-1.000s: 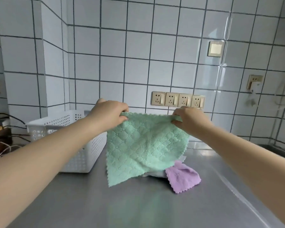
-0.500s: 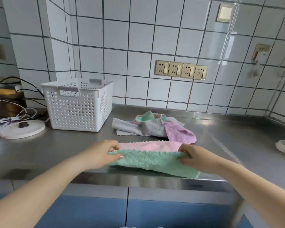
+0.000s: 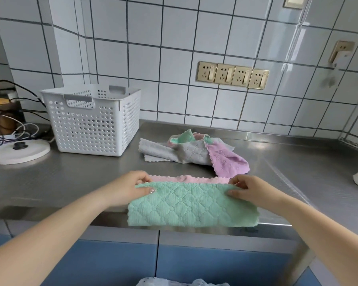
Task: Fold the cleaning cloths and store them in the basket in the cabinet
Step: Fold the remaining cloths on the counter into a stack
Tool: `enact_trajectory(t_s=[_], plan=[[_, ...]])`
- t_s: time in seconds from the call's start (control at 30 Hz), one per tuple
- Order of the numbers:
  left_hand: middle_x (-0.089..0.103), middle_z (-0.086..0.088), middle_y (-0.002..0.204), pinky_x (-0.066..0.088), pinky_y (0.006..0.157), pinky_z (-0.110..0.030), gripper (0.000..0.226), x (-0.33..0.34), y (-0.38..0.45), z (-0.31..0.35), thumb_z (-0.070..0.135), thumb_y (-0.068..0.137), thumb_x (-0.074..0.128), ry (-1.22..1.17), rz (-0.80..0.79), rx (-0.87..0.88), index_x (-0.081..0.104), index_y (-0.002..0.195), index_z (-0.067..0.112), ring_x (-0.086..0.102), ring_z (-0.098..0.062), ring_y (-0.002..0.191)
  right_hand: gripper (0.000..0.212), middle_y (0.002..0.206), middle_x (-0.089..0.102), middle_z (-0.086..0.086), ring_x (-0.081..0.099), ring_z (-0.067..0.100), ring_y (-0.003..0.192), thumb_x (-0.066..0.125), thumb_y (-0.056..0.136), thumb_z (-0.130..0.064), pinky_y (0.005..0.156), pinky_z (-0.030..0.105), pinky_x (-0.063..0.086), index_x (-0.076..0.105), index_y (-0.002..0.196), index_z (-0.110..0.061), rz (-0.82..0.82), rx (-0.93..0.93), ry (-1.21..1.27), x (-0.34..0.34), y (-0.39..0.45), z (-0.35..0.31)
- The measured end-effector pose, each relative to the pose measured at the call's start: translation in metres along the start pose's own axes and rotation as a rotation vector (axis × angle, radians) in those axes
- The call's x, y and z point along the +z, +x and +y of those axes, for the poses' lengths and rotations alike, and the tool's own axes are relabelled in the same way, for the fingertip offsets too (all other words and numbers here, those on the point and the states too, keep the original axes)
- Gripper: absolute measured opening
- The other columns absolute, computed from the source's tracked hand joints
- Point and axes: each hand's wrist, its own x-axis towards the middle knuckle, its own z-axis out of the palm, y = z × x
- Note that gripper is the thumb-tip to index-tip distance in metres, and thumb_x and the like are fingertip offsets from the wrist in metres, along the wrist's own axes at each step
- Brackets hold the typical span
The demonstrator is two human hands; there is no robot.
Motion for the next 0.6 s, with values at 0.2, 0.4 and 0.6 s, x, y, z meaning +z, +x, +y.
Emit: enact_trajectory(t_s=[0.2, 0.4, 0.6], plan=[[0.056, 0.007, 0.109, 0.030, 0.084, -0.016, 0.019, -0.001, 0.042, -0.005, 0.023, 0.088, 0.064, -0.047, 0.112, -0.054, 0.059, 0.105, 0.017, 0.045, -0.004, 0.109, 0.020, 0.088, 0.065, -0.003, 0.055, 0.007, 0.065, 0.068, 0.085, -0.029, 0.052, 0.016, 0.039, 0.059, 0.101, -0.023, 0.081, 0.043, 0.111, 0.003, 0.054, 0.010], [0.058, 0.002, 0.122, 0.036, 0.090, -0.022, 0.025, 0.005, 0.086, -0.025, 0.027, 0.084, 0.068, 0.064, 0.132, -0.143, 0.059, 0.106, 0.019, 0.051, -0.014, 0.117, 0.024, 0.082, 0.059, -0.008, 0.054, 0.006, 0.067, 0.067, 0.085, -0.028, 0.055, 0.017, 0.041, 0.058, 0.108, -0.023, 0.082, 0.091, 0.028, 0.015, 0.102, 0.022], [0.053, 0.004, 0.126, 0.038, 0.089, -0.023, 0.038, 0.009, 0.095, -0.032, 0.032, 0.083, 0.069, 0.152, 0.047, -0.189, 0.054, 0.116, 0.021, 0.051, -0.013, 0.113, 0.024, 0.095, 0.064, -0.005, 0.057, 0.007, 0.077, 0.069, 0.082, -0.029, 0.062, 0.016, 0.046, 0.058, 0.104, -0.027, 0.039, 0.129, -0.005, 0.022, 0.117, 0.034]])
